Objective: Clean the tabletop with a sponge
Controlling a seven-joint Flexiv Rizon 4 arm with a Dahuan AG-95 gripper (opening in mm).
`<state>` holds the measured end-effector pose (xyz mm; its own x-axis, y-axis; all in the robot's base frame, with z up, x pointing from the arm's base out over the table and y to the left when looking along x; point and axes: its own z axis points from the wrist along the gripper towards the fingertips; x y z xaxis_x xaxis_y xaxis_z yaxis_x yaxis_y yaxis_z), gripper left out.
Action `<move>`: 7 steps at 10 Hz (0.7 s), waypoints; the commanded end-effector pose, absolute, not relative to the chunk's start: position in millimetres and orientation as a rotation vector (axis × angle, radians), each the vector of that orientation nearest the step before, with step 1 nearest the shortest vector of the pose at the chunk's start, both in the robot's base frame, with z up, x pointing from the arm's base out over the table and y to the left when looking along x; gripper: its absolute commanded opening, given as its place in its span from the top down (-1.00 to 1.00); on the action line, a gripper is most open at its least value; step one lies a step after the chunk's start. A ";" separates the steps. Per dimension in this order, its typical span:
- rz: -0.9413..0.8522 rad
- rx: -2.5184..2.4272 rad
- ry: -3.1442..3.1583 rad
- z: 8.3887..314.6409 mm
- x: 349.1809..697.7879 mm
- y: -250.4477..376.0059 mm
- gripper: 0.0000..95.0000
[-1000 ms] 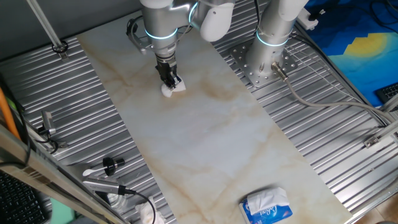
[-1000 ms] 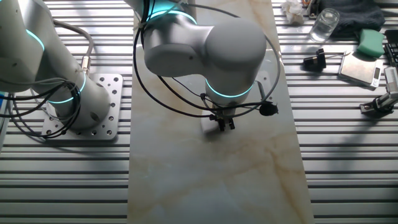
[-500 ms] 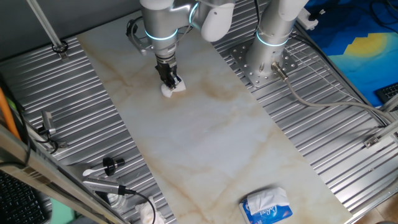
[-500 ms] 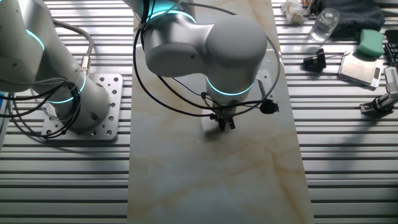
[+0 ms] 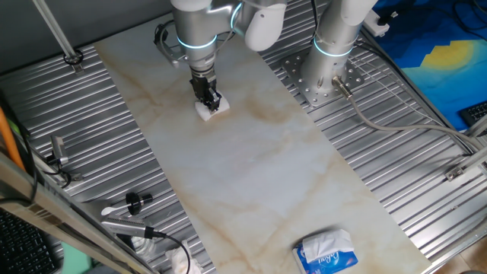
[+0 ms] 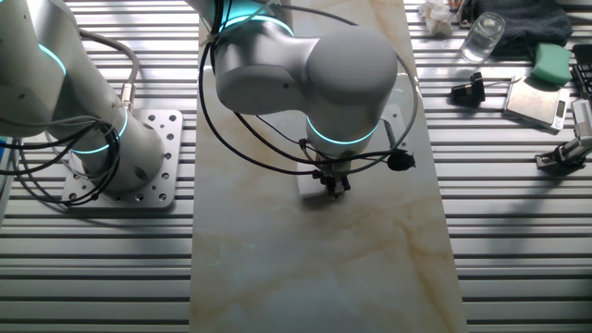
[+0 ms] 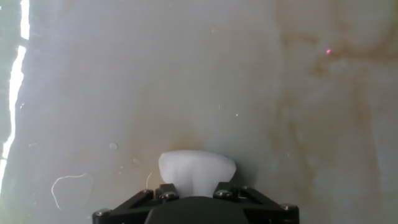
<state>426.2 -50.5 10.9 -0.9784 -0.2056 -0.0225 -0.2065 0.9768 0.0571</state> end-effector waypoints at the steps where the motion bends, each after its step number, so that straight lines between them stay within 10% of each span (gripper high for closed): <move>1: 0.092 -0.332 3.105 11.5 425.8 -50.4 0.20; 2: 0.091 -0.333 3.106 13.2 425.8 -50.4 0.20; 3: 0.092 -0.336 3.106 14.0 425.8 -50.4 -0.20; 7: 0.092 -0.347 3.108 14.2 425.6 -50.3 -0.20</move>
